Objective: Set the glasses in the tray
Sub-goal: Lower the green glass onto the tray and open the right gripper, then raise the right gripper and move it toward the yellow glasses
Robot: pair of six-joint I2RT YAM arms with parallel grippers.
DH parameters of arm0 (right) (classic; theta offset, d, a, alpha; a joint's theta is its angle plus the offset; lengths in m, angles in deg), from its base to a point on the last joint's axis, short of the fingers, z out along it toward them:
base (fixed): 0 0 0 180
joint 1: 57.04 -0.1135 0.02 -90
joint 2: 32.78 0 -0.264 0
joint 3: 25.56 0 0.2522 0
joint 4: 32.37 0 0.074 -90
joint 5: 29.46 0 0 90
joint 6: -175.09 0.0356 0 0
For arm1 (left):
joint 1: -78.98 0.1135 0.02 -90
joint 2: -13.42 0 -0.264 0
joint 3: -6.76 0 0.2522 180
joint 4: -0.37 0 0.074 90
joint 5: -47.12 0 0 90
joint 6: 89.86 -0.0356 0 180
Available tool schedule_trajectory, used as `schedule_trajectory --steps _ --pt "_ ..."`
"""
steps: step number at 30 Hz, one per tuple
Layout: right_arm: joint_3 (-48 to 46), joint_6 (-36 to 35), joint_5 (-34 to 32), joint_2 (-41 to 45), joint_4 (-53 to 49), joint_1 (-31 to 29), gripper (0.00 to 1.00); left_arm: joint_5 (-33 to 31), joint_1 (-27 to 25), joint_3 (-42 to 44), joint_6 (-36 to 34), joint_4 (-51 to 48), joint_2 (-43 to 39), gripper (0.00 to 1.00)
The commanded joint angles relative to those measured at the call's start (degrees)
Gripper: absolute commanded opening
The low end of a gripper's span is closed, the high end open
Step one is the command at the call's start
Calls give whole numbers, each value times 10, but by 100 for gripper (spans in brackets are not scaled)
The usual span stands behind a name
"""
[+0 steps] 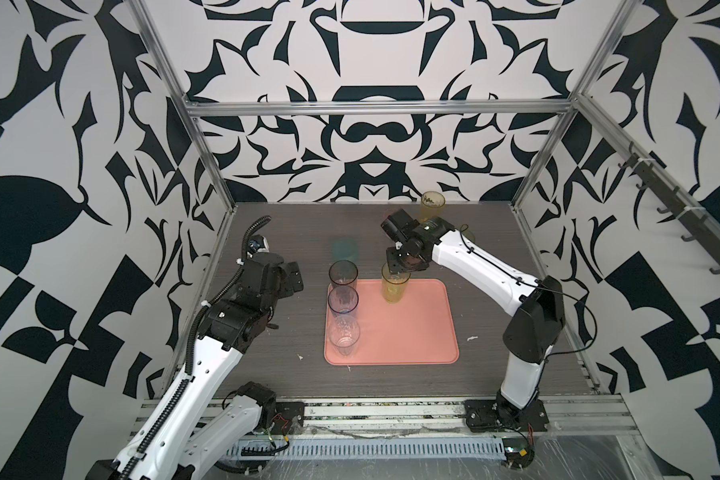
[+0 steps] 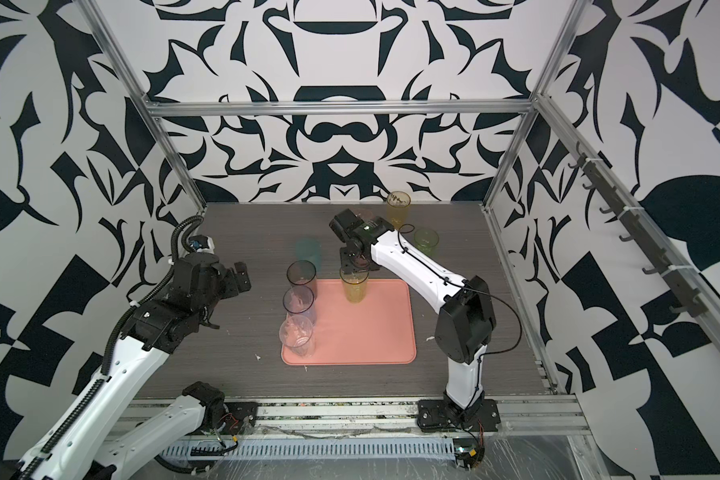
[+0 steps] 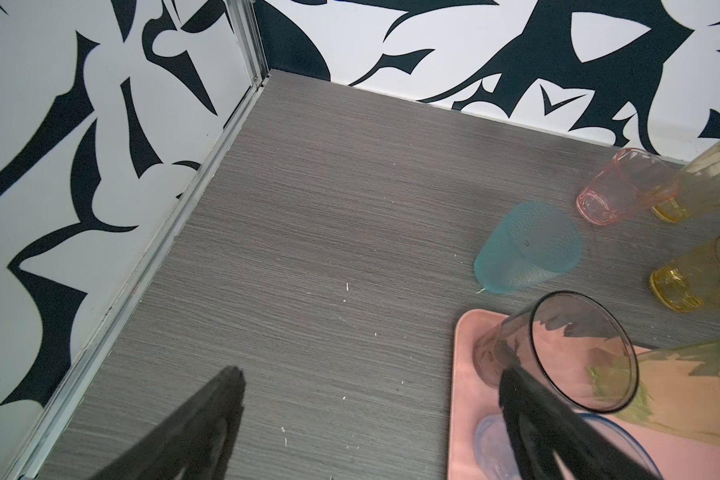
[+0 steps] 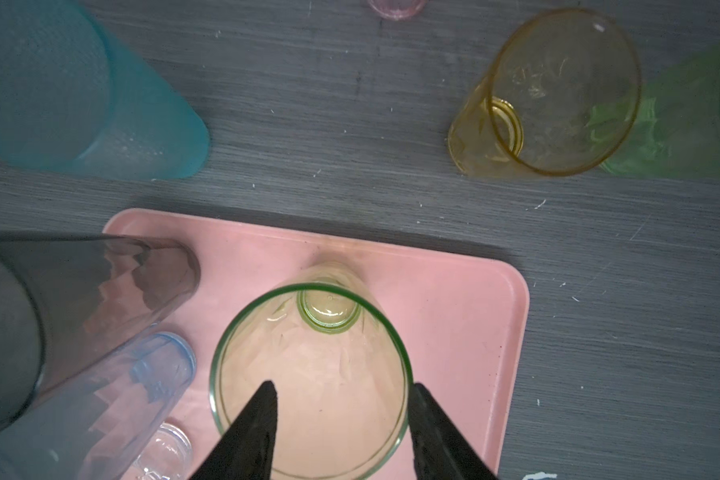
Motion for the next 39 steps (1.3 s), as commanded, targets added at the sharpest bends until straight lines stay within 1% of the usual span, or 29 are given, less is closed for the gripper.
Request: schedule_trajectory --steps 1,2,3,9,15,27,30,34,39 --pt "39 -11 -9 43 -21 0 55 -9 1 -5 3 -7 -10 100" --pt "45 -13 -9 44 -24 0 55 -9 1 -5 2 -6 -10 99" --pt "51 -15 -31 45 -26 0 55 -11 1 -6 2 -7 -10 100" --pt "87 -27 -32 44 -29 0 55 -15 1 -7 0 -10 -13 99" --pt "138 -33 -38 21 -38 0 55 -24 1 -7 -1 -9 -12 99" --pt "206 -43 -20 -17 -16 0 54 -37 2 -10 -2 -13 -14 99" --pt "211 -46 5 -26 4 0 54 -42 2 -11 -2 -14 -14 99" --pt "216 -54 2 -42 30 0 53 -43 1 -16 -2 -19 -16 100" --pt "242 -66 -4 -75 37 0 53 -52 1 -21 -2 -29 -23 100"
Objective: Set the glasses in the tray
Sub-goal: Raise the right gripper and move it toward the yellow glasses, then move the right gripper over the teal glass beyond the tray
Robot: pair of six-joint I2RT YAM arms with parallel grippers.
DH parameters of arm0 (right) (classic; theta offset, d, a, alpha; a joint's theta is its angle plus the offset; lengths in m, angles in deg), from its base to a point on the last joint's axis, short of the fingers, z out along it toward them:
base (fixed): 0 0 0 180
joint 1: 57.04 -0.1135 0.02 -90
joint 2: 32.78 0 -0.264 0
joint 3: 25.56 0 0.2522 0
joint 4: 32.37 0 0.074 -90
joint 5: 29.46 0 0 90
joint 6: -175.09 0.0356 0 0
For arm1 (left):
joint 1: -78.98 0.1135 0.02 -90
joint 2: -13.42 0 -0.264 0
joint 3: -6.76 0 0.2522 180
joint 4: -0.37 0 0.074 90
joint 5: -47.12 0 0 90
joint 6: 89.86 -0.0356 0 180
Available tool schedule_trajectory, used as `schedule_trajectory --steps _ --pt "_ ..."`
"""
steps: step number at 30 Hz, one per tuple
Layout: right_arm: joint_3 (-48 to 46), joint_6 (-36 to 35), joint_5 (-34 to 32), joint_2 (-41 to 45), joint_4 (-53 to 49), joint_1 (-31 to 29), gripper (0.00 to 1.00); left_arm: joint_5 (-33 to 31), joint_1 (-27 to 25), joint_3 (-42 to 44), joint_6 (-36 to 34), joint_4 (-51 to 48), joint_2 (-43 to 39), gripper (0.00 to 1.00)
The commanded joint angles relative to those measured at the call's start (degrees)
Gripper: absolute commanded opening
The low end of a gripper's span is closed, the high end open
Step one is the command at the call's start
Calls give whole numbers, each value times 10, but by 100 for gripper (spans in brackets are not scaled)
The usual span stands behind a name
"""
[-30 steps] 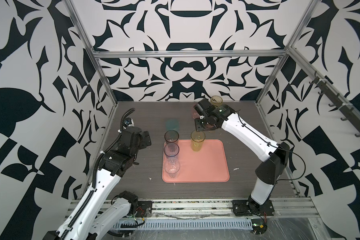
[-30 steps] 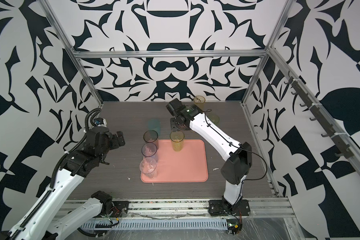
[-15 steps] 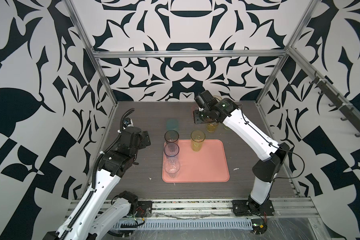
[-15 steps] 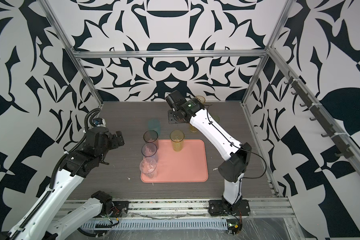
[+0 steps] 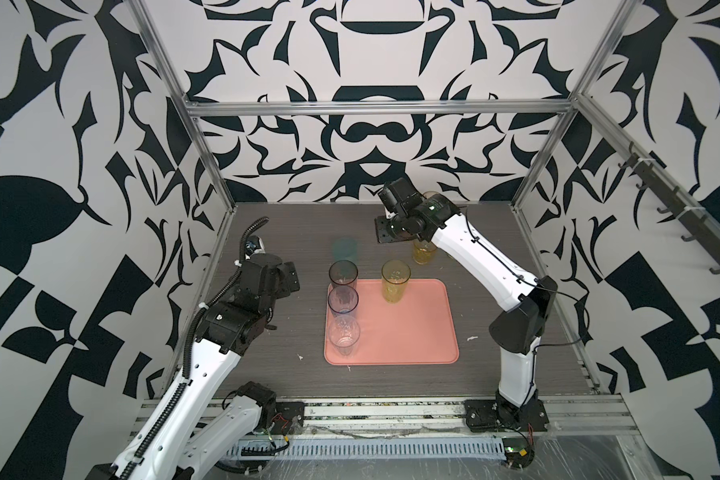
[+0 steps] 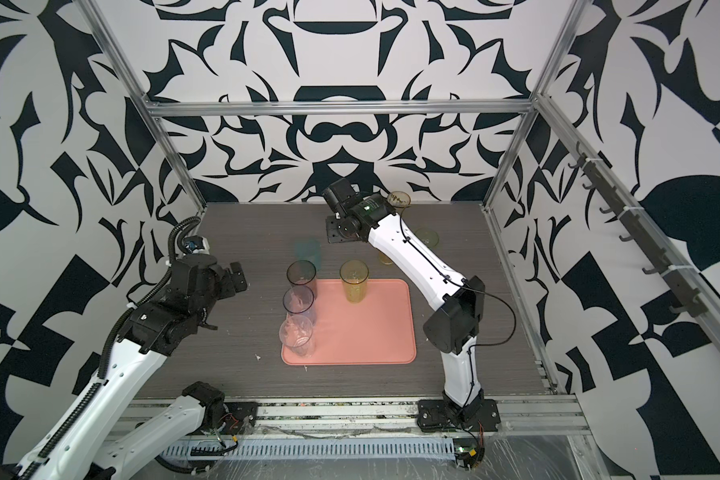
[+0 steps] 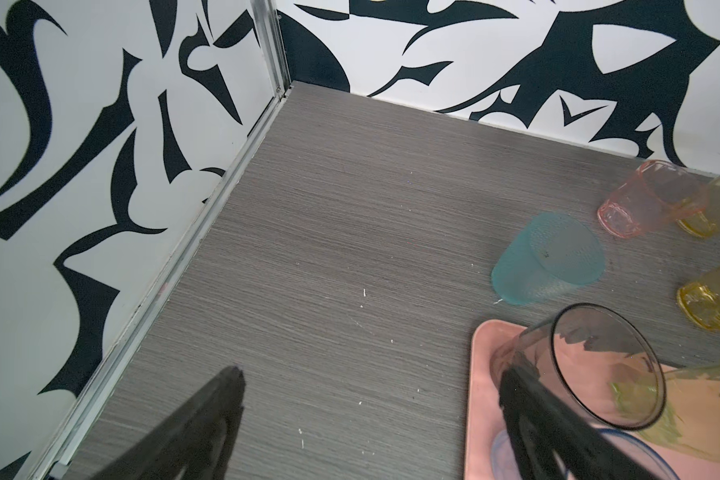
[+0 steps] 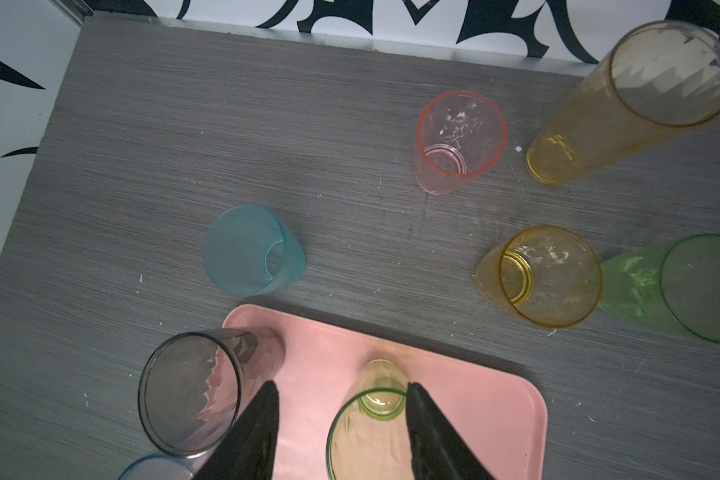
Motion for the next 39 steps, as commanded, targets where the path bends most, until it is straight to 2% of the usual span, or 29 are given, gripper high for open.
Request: schedule_trajectory --steps 1,21,39 --pt "35 -17 -2 -8 25 0 53 -18 1 -18 0 -20 -13 100" --pt "138 -25 60 -135 59 0 52 -51 1 -12 -10 -15 -19 99" --pt "152 1 88 -201 59 -1 49 -53 1 -5 -17 -14 -20 100"
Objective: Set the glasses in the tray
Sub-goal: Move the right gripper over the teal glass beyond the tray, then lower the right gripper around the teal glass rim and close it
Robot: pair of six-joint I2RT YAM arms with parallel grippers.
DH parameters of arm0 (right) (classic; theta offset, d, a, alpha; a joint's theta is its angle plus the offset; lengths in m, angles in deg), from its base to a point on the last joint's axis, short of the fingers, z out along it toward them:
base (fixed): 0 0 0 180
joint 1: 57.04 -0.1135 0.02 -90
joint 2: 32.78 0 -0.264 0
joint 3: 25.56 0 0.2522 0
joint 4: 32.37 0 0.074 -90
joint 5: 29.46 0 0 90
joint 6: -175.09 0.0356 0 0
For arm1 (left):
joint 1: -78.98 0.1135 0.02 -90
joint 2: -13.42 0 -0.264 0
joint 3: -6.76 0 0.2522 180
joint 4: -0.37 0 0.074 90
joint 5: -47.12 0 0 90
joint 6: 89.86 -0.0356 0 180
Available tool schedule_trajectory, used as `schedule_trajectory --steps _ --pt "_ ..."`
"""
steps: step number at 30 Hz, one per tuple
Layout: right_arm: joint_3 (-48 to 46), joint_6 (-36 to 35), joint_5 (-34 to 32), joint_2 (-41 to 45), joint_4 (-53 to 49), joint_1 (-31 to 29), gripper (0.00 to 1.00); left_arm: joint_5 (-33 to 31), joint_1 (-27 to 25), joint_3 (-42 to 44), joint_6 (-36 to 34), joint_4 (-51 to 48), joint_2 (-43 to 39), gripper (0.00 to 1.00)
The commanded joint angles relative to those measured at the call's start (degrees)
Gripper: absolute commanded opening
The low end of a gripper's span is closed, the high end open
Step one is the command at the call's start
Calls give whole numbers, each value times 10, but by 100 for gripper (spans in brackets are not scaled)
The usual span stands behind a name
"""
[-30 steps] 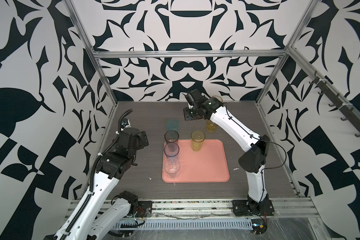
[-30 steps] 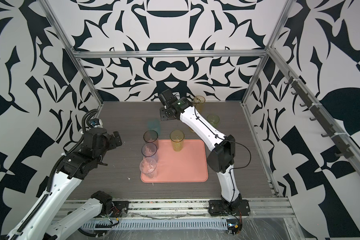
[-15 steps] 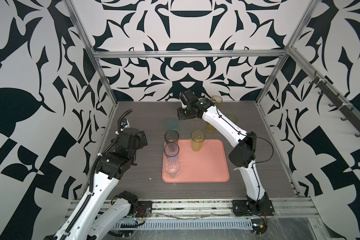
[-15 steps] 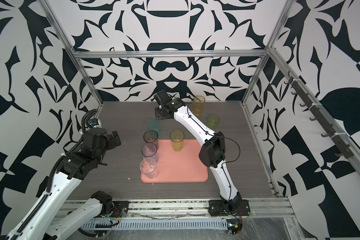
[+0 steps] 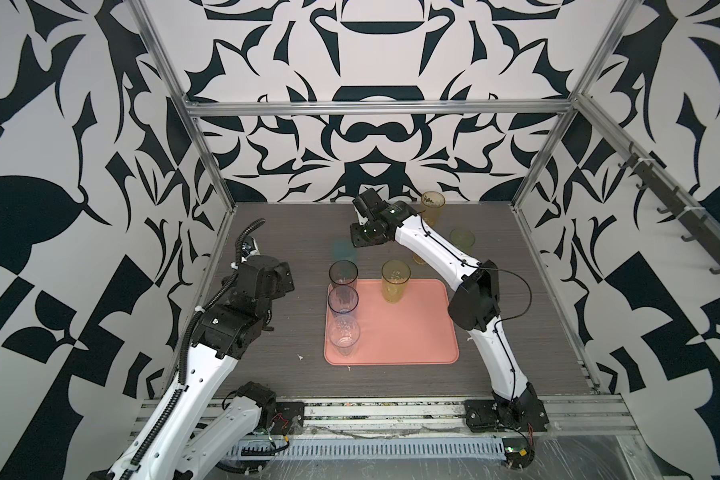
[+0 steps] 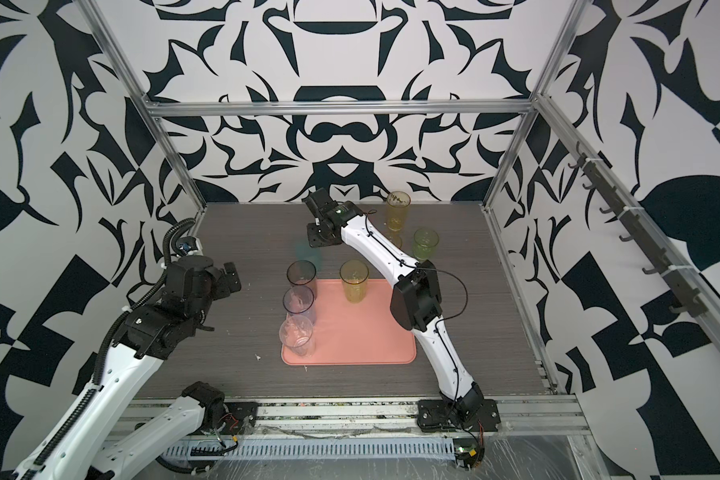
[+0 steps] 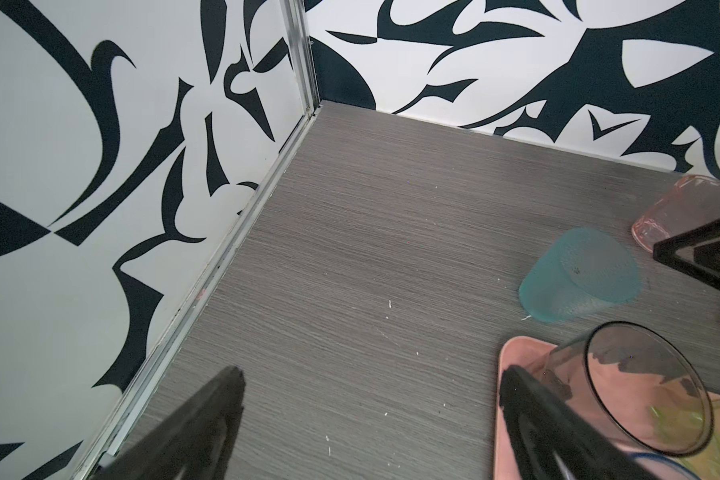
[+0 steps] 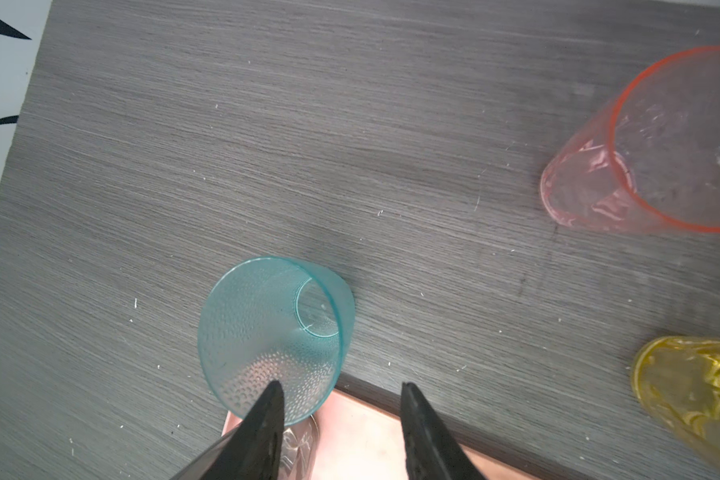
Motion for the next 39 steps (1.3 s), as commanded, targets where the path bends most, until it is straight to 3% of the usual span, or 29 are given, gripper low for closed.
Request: schedule_trajectory --steps 1,17,27,39 --pt "30 9 5 0 5 -1 49 -9 1 -2 -1 -9 -9 99" --pt "55 27 13 -48 9 0 42 -8 2 2 -4 -8 -19 99" --pt "55 33 11 -58 20 0 28 -5 1 1 -5 -8 -20 99" --pt "58 32 11 -62 26 -1 21 -4 2 3 -5 -12 -27 100"
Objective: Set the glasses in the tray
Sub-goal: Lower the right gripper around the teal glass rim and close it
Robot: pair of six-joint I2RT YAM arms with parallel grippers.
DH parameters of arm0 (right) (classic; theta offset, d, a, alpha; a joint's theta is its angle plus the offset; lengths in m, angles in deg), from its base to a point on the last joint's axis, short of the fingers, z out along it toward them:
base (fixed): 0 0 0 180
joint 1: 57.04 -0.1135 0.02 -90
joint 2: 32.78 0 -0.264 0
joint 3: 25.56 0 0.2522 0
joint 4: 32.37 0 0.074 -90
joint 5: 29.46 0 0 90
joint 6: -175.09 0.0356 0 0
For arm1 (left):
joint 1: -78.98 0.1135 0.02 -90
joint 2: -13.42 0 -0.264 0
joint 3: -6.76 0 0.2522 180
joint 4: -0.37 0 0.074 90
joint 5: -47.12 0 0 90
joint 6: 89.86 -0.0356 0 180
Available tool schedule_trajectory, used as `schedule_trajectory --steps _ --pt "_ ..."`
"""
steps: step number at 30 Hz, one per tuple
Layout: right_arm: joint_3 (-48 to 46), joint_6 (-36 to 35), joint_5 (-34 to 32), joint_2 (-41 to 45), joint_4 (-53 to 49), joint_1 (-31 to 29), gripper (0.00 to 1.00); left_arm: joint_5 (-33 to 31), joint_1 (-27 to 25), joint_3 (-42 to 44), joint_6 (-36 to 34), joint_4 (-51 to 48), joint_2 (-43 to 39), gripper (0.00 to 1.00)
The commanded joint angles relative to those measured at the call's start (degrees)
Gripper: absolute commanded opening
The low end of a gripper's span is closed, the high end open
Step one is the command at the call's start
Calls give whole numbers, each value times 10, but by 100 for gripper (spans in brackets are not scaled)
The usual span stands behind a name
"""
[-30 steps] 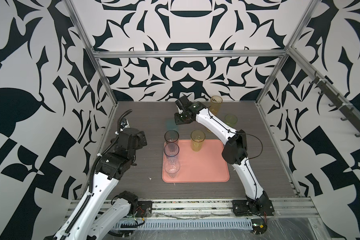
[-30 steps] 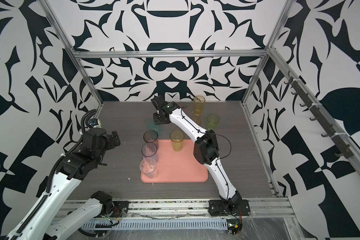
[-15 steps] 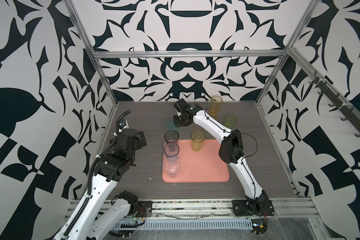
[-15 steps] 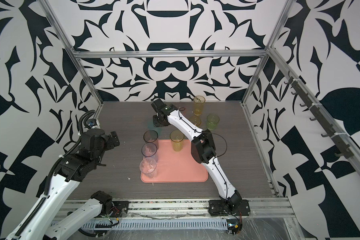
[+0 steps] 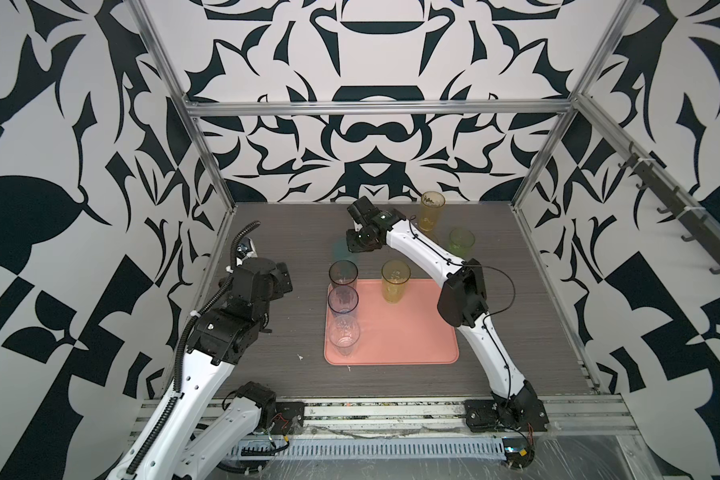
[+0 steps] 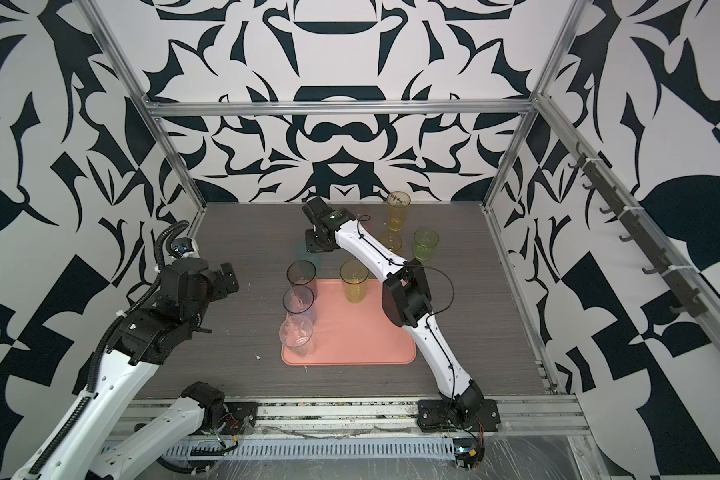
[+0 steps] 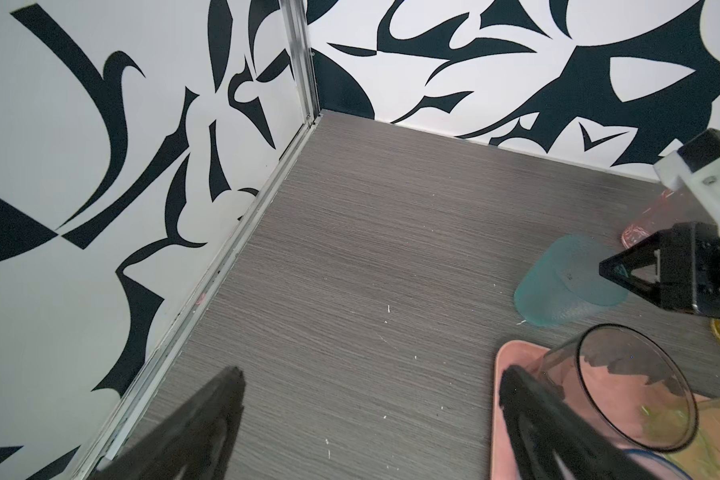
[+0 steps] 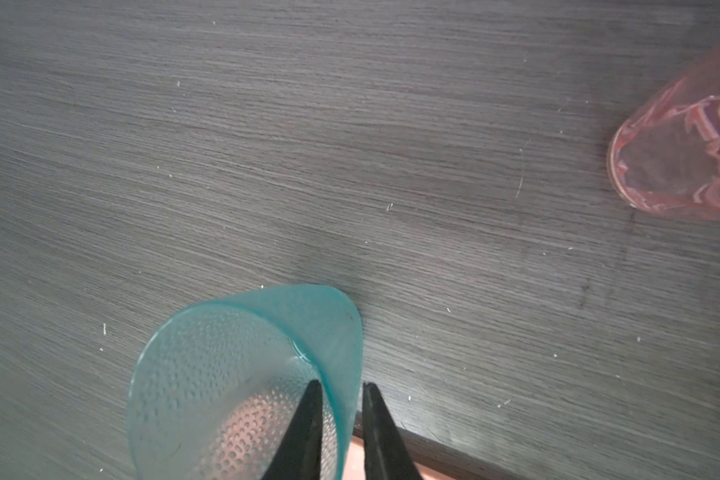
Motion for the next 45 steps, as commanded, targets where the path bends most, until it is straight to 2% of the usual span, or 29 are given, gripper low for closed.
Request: schedule_trajectory --steps 1,19,25,29,41,45 --pt "26 0 -2 6 13 -1 21 -4 2 2 -2 -13 -8 100" --pt "25 7 -3 -3 15 -1 12 -1 2 3 -2 -12 -8 99" --pt "34 6 1 -8 9 -1 18 0 2 3 -2 -11 -8 100" --pt "35 7 1 -8 7 -1 19 1 2 3 -2 -11 -8 99" --pt "39 8 -2 -5 6 -1 1 3 1 4 -2 -11 -9 99" --pt "39 5 -8 9 0 -1 0 4 1 6 -2 -10 -10 100"
